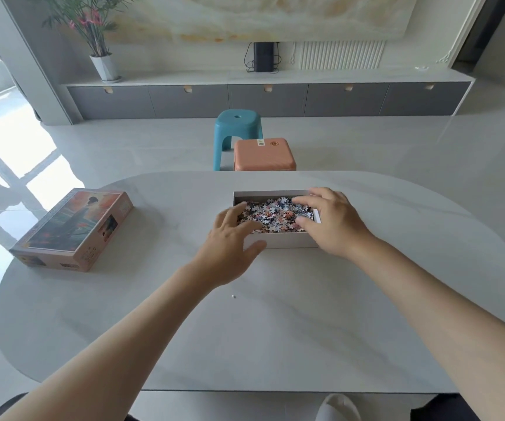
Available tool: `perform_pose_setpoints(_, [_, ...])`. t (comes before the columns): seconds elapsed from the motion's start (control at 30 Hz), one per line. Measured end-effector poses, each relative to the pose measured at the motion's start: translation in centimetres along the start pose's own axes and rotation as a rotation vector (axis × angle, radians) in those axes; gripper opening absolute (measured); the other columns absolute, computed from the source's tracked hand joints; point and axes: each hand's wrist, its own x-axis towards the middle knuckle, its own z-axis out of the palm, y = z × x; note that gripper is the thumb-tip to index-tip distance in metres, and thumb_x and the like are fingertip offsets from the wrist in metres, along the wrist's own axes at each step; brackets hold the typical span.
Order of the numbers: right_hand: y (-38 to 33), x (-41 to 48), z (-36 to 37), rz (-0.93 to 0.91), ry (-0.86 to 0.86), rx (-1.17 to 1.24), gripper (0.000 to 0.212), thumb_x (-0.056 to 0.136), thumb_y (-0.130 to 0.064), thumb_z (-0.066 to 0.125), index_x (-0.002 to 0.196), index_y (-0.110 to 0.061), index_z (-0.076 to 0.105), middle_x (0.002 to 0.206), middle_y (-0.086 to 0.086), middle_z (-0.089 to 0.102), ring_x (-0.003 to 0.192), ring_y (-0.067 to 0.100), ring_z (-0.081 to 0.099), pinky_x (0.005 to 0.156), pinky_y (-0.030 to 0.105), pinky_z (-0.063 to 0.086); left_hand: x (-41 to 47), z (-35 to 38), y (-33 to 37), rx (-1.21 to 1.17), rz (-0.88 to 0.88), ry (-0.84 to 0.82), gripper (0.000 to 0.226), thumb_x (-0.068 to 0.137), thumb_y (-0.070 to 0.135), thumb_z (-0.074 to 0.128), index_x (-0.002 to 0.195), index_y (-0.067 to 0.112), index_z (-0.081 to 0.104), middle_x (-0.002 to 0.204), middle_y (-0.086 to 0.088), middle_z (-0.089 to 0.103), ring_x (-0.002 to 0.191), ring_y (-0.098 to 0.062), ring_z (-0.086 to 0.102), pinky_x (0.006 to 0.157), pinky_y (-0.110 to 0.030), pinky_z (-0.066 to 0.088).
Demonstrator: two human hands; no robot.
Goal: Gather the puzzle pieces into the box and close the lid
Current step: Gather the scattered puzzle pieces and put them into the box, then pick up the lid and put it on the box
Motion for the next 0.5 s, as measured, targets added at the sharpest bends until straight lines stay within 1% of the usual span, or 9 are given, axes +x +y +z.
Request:
perform_pose_setpoints(0.03, [0.2,-0.1,0.2,0.042,-0.066,0.011,0.053,0.092,-0.033,0.063,0.143,-0.027,0.049,0.155,0.008,0.033,0.142,0.027,0.03,0.114,0.034,0.025,0.2,0.0,0.1,-0.07,-0.057,0.005,0.05,0.091,0.046,0.053,0.138,0.032,0.043,0.156,0.0,0.018,0.141,-0.021,0.017,0.113,-0.041,0.025])
perform_pose_setpoints(0.07, [0.2,-0.2,0.5,0.086,-0.146,0.03,0.059,0.095,-0.034,0.059,0.15,-0.024,0.038,0.161,0.012,0.02,0.147,0.027,0.021,0.117,0.034,0.019,0.4,0.0,0.2,-0.14,-0.116,0.005,0.056,0.091,0.046,0.053,0.143,0.03,0.036,0.156,0.0,0.017,0.141,-0.022,0.02,0.112,-0.039,0.025])
perform_pose_setpoints(0.1, [0.3,-0.4,0.8,0.121,-0.213,0.046,0.062,0.098,-0.035,0.054,0.153,-0.022,0.03,0.163,0.012,0.009,0.149,0.027,0.017,0.117,0.033,0.017,0.7,-0.1,0.3,-0.202,-0.168,0.005,0.062,0.092,0.046,0.053,0.146,0.028,0.03,0.155,-0.001,0.02,0.14,-0.022,0.025,0.111,-0.035,0.025])
perform_pose_setpoints(0.13, [0.3,-0.6,1.2,0.136,-0.249,0.054,0.061,0.1,-0.035,0.05,0.154,-0.02,0.026,0.164,0.012,0.005,0.15,0.026,0.016,0.117,0.031,0.017,0.9,-0.1,0.4,-0.242,-0.206,0.008,0.065,0.092,0.046,0.052,0.147,0.025,0.026,0.153,-0.001,0.024,0.138,-0.02,0.029,0.109,-0.032,0.026])
perform_pose_setpoints(0.2, [0.2,-1.0,1.6,0.13,-0.227,0.06,0.06,0.101,-0.035,0.047,0.154,-0.017,0.027,0.164,0.011,0.011,0.148,0.025,0.021,0.116,0.031,0.021,1.1,-0.3,0.5,-0.246,-0.238,0.019,0.066,0.092,0.044,0.053,0.147,0.021,0.026,0.148,-0.002,0.033,0.133,-0.019,0.037,0.104,-0.03,0.03])
perform_pose_setpoints(0.27, [0.1,-1.2,1.6,0.113,-0.2,0.055,0.063,0.099,-0.037,0.049,0.154,-0.016,0.026,0.162,0.01,0.017,0.147,0.023,0.023,0.117,0.031,0.022,1.0,-0.6,0.4,-0.219,-0.251,0.037,0.063,0.092,0.043,0.054,0.146,0.022,0.028,0.143,-0.003,0.039,0.128,-0.02,0.041,0.099,-0.03,0.032])
perform_pose_setpoints(0.33, [0.0,-1.6,1.3,0.11,-0.232,0.043,0.065,0.1,-0.039,0.048,0.155,-0.019,0.022,0.164,0.009,0.011,0.149,0.022,0.018,0.118,0.031,0.018,0.6,-1.0,0.4,-0.216,-0.255,0.039,0.059,0.092,0.042,0.054,0.143,0.023,0.031,0.14,-0.003,0.042,0.127,-0.02,0.042,0.096,-0.028,0.032])
perform_pose_setpoints(0.4, [-0.4,-2.0,0.9,0.095,-0.24,-0.016,0.066,0.1,-0.043,0.045,0.156,-0.023,0.017,0.165,0.008,0.001,0.151,0.024,0.008,0.119,0.034,0.013,-0.1,-1.6,0.2,-0.19,-0.238,0.016,0.058,0.093,0.044,0.051,0.143,0.023,0.031,0.141,-0.003,0.043,0.129,-0.021,0.042,0.097,-0.031,0.034])
perform_pose_setpoints(0.5, [-2.5,-2.0,0.5,-0.051,-0.115,-0.194,0.064,0.098,-0.046,0.044,0.154,-0.025,0.022,0.164,0.012,-0.001,0.151,0.028,0.0,0.12,0.043,0.011,-1.0,-3.4,-0.9,-0.121,-0.229,0.006,0.059,0.094,0.048,0.046,0.145,0.025,0.028,0.147,-0.002,0.039,0.134,-0.022,0.037,0.104,-0.036,0.033])
